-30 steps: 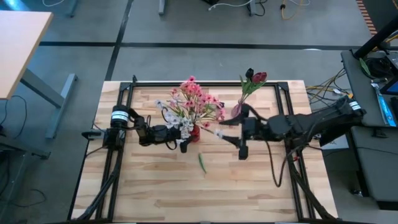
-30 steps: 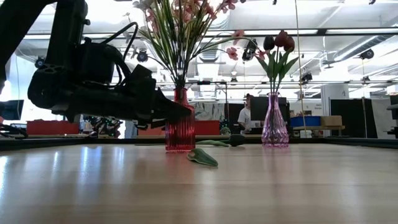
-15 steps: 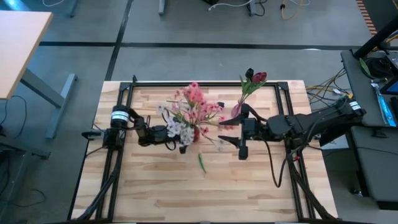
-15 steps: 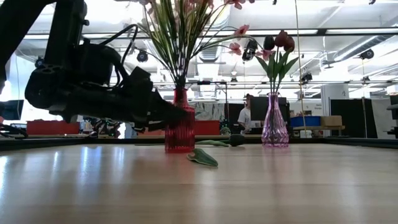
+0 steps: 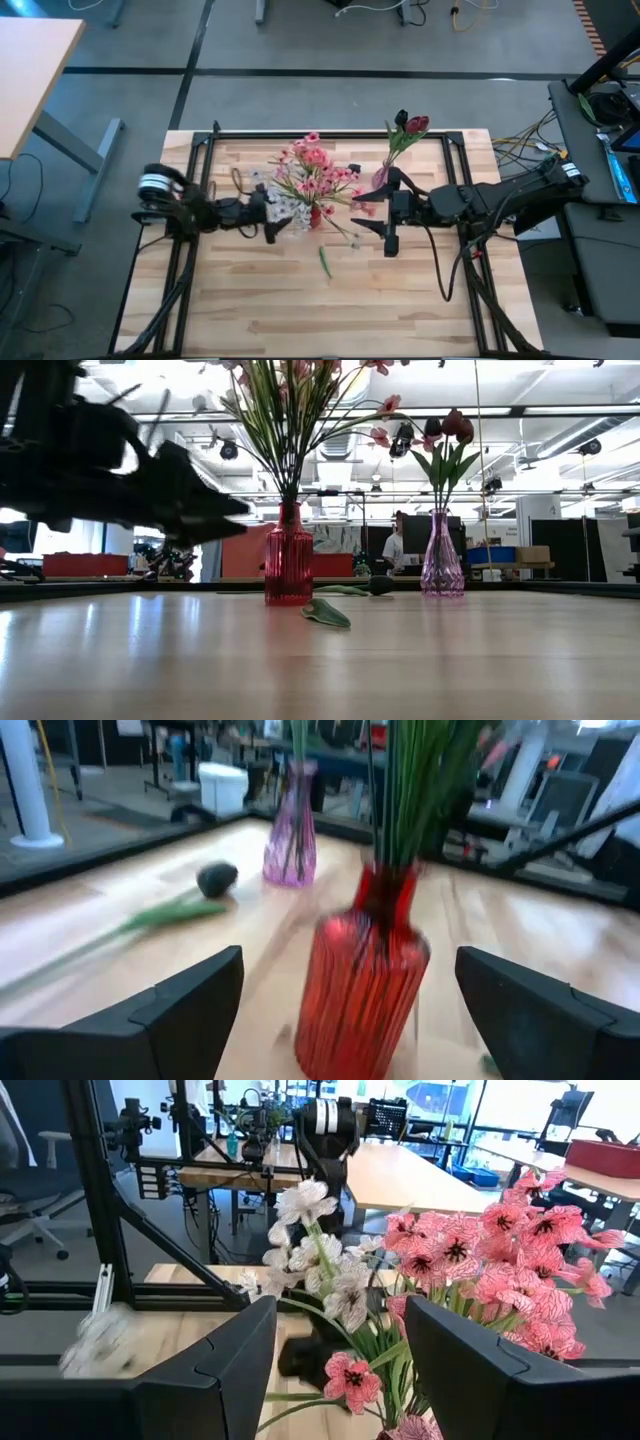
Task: Sort flowers into vase by color
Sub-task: Put the black tulip into the violet vase
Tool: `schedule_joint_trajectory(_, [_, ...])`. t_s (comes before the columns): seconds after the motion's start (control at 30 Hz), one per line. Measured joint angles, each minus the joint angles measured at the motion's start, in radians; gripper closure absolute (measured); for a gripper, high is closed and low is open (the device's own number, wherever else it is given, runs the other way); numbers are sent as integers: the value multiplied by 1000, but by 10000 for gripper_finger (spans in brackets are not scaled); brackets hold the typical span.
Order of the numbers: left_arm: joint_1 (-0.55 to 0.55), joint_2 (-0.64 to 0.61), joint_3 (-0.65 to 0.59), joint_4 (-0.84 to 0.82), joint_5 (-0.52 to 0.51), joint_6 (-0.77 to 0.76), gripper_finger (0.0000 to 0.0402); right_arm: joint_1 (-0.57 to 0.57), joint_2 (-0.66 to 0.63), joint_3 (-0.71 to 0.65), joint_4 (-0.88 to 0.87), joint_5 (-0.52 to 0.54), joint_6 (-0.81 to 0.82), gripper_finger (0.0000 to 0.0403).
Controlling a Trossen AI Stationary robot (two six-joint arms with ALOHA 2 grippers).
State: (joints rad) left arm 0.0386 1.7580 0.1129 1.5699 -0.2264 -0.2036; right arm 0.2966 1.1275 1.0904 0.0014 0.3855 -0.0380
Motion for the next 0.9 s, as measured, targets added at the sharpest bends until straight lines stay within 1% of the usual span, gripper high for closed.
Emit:
schedule_joint_trajectory(0.17, [5, -181, -107, -7, -13, 3, 54, 0, 0, 0, -13, 0, 0, 188])
schedule_joint_trajectory(0.2, [8, -211, -104, -27, -24, 6, 54, 0, 0, 0, -15, 0, -1, 188])
schedule_joint_trajectory(0.27, [17, -265, -93, -123, -47, 38, 55, 0, 0, 0, -24, 0, -13, 188])
schedule_joint_trajectory(0.37, [50, -325, -30, -313, -46, 87, 61, 0, 0, 0, -26, 0, -26, 188])
schedule_joint_trajectory(0.47, [107, -364, 70, -568, -39, 117, 67, 0, 0, 0, -28, 0, -29, 188])
schedule_joint_trajectory(0.6, [191, -395, 213, -932, 34, 192, 74, 0, 0, 0, -38, 0, -32, 188])
schedule_joint_trajectory(0.63, [210, -396, 242, -1005, 35, 215, 75, 0, 0, 0, -41, 0, -31, 188])
schedule_joint_trajectory(0.73, [260, -390, 296, -1121, 37, 290, 78, 0, 0, 0, -55, 0, -28, 188])
schedule_joint_trajectory(0.9, [348, -391, 311, -1144, 87, 353, 79, 0, 0, 0, -66, 0, -32, 188])
